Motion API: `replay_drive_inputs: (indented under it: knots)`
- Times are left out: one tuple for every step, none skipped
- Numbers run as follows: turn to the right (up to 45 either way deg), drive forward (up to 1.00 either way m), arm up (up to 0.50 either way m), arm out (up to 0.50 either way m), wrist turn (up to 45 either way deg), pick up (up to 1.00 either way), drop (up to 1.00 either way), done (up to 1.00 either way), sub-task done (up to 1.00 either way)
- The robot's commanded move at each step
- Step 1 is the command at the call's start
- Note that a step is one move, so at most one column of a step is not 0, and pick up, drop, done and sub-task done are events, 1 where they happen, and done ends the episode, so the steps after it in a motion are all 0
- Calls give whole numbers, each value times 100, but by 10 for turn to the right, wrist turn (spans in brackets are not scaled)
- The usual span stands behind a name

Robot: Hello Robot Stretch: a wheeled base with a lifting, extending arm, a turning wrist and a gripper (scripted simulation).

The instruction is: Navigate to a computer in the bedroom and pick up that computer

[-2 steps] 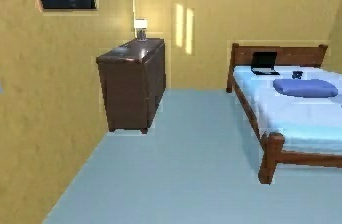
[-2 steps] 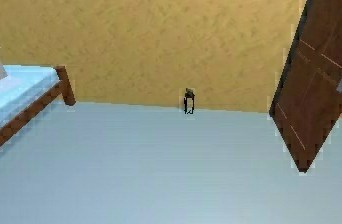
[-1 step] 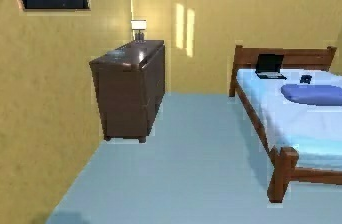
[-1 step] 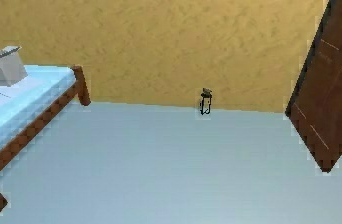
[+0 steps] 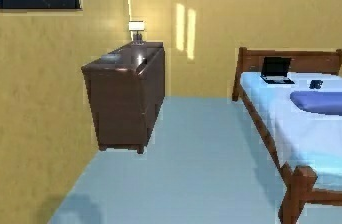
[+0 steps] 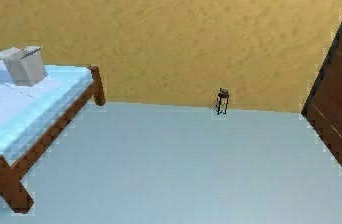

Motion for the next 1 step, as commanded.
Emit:
replay_drive_inputs:
  knots:
    - [120,0,0,0,0,0,0,0,0]
